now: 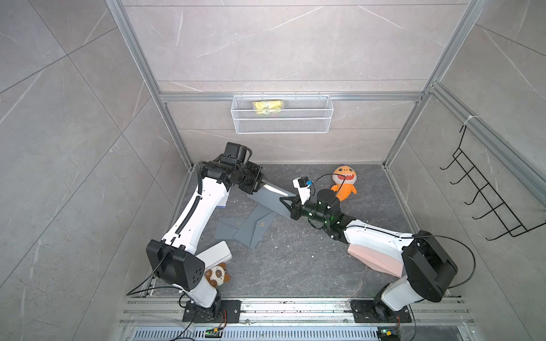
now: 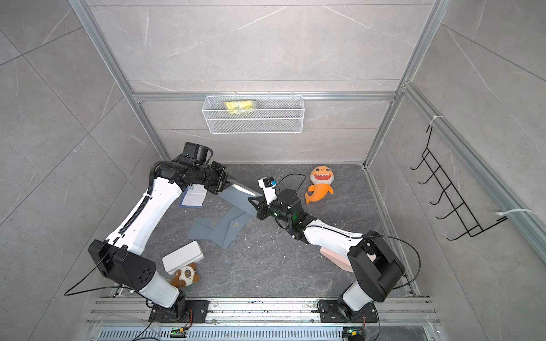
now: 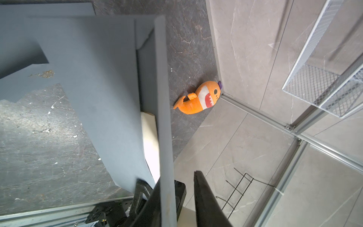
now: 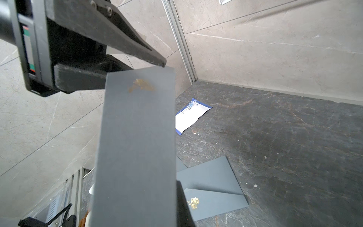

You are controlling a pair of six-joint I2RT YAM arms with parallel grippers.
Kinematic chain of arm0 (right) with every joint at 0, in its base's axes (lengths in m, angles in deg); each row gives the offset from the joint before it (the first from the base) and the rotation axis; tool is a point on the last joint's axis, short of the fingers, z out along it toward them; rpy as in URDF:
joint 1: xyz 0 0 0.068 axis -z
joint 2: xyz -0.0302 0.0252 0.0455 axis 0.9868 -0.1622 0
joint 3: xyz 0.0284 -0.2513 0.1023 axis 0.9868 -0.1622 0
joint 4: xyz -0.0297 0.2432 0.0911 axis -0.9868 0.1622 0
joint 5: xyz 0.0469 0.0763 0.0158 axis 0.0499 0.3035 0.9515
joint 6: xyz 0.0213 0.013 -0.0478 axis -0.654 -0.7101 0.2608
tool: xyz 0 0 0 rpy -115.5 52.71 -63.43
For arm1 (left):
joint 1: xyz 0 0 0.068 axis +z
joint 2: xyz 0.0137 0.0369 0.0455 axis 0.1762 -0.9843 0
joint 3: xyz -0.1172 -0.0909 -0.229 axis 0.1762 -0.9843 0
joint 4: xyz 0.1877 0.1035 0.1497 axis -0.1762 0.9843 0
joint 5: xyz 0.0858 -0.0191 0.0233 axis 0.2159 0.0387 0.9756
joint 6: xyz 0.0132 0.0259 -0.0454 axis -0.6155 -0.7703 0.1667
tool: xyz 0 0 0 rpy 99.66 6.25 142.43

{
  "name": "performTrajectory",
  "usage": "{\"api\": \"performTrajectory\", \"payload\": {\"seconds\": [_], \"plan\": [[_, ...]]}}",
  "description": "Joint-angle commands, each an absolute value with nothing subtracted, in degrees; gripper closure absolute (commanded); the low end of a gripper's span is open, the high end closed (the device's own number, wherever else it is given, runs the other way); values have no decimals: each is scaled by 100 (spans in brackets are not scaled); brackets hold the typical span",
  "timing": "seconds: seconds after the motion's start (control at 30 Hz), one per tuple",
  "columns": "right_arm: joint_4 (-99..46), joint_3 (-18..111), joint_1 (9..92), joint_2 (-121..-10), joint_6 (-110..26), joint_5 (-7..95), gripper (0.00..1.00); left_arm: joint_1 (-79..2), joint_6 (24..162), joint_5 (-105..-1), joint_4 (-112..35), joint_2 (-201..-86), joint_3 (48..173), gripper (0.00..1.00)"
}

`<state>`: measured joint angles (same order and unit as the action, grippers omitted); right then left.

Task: Take the letter paper out of the envelope
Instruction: Pick up the envelope from the envelope.

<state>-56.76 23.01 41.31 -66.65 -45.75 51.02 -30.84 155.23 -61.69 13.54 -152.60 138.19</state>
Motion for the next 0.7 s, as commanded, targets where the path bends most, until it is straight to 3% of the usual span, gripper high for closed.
{"api": "performTrajectory", "payload": {"seconds": [0.0, 0.1, 0.23, 0.33, 0.47, 0.67], "plan": [[-5322, 2553, 4261, -6375, -5273, 5182, 100, -3035, 15224, -6301, 856, -15214, 14167, 56], [-5161, 2701, 4491, -6284, -5971, 5272, 100, -2936, 14780, -6086, 604, -15060, 14277, 34], [-5261, 2839, 4838, -6203, -7308, 5265, 100, -2923, 14003, -5196, 649, -14601, 14245, 23], [-5408, 2958, 5026, -6168, -8204, 5240, 100, -2923, 13850, -5085, 247, -14272, 13838, 23], [-5716, 2986, 5104, -6075, -9326, 4861, 100, -2972, 13886, -5726, -725, -14058, 13045, 25], [-6028, 3010, 5104, -5995, -10568, 4372, 100, -3595, 14165, -6349, -2729, -13987, 11846, 24]]}}
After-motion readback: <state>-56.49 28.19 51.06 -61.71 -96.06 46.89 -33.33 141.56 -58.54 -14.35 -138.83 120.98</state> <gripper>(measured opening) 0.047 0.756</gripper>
